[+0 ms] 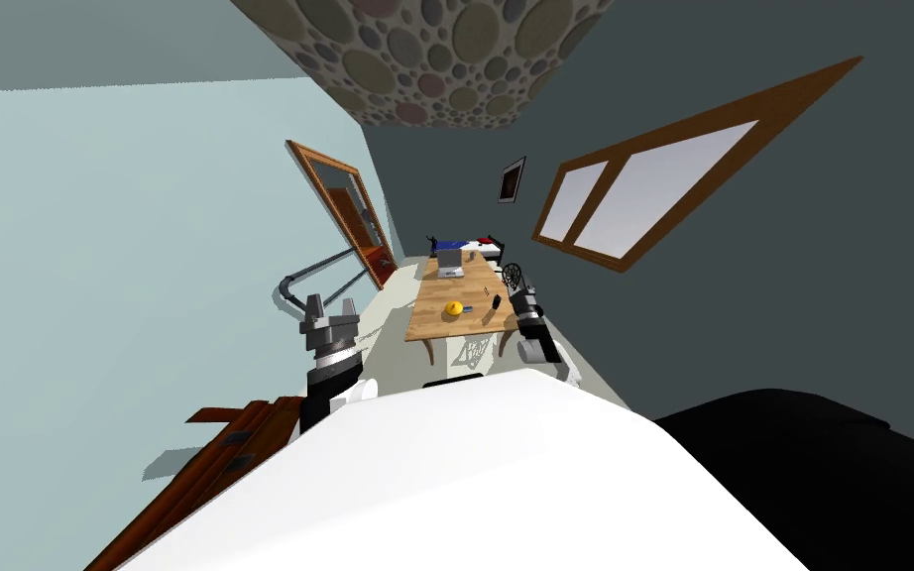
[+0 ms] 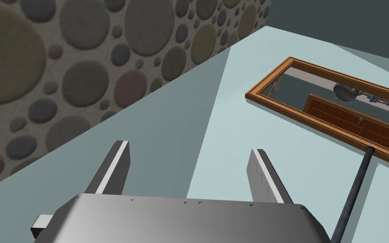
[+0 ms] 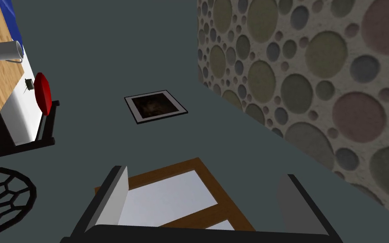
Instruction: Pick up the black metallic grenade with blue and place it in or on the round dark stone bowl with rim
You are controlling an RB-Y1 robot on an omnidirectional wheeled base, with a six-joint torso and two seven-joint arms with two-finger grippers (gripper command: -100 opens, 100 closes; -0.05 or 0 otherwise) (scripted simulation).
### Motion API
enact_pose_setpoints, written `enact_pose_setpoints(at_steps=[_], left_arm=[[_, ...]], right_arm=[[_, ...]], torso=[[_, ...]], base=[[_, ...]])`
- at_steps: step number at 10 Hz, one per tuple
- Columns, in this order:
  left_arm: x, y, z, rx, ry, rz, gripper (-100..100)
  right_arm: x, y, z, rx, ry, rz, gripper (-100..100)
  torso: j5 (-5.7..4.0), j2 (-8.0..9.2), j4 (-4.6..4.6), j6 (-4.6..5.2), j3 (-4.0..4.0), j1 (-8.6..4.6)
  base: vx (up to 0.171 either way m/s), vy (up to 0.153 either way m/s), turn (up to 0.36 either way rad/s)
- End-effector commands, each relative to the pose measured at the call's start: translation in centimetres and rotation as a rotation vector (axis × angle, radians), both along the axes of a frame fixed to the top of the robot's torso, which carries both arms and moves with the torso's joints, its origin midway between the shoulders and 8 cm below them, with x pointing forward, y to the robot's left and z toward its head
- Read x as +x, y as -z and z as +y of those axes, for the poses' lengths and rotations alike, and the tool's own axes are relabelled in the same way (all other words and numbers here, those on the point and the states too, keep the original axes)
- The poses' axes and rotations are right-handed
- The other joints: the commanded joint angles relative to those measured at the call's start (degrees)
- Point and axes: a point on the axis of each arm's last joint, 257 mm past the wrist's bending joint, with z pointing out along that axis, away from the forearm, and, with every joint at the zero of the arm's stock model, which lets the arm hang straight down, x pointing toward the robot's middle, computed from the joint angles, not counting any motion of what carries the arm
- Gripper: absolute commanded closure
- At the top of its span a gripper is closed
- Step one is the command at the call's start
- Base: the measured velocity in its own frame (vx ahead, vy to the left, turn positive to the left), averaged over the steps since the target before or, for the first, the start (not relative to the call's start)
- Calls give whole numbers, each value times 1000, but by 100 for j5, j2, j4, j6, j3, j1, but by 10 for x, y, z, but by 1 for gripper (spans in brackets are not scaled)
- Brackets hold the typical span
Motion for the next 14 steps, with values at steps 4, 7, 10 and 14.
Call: enact_pose_setpoints(at_steps=[4,7,10,14], left_arm=[[0,0,0,0,0,0,0],[0,0,0,0,0,0,0],[0,0,0,0,0,0,0],[0,0,0,0,0,0,0]], right_arm=[[35,40,-29,95,6,115,-100],[58,64,-55,177,27,191,-100],[69,83,-71,243,43,239,-100],[87,113,-102,366,84,316,-100]], torso=[[3,2,0,0,0,12],[-1,-5,-1,0,-2,-11],[-2,-14,-3,0,-8,-15],[-2,-9,-2,0,-5,-17]], base=[[-48,145,-72],[-48,115,-60],[-21,93,-44],[-33,95,-46]])
